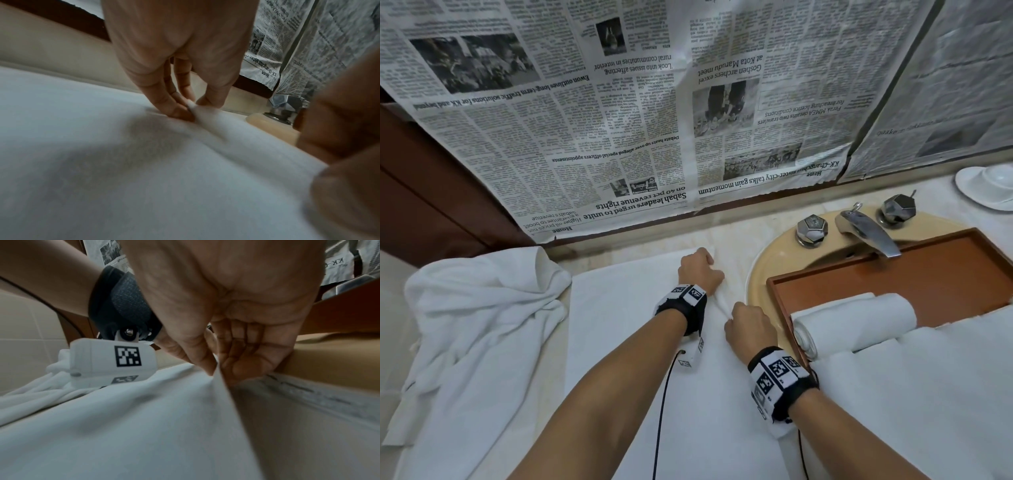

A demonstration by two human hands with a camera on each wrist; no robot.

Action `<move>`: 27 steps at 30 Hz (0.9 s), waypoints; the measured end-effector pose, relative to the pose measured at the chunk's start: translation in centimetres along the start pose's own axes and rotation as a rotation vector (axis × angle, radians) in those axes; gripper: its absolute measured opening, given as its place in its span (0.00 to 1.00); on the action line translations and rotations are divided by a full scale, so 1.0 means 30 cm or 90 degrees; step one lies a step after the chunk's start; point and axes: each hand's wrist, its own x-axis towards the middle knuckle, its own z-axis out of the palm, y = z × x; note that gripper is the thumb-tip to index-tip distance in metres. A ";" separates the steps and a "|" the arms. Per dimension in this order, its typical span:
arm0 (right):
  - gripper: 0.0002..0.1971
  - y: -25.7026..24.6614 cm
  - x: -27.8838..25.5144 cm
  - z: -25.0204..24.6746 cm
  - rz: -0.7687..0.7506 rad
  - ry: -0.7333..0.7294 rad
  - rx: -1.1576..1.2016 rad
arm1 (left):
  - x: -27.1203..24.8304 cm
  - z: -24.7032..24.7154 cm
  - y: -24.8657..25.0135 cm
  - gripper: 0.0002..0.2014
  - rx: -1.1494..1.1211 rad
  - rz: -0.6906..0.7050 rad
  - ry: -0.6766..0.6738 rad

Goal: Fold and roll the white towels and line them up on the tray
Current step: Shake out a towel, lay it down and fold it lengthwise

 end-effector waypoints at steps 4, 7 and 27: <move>0.10 0.030 -0.019 -0.006 0.023 -0.008 0.039 | -0.004 -0.016 0.006 0.11 -0.055 -0.029 -0.008; 0.12 0.050 -0.027 -0.044 0.018 0.024 0.059 | -0.015 -0.048 0.014 0.11 -0.088 -0.001 -0.011; 0.04 -0.491 -0.217 -0.009 -0.231 0.089 -0.067 | -0.072 -0.506 -0.426 0.04 -0.370 -0.076 0.036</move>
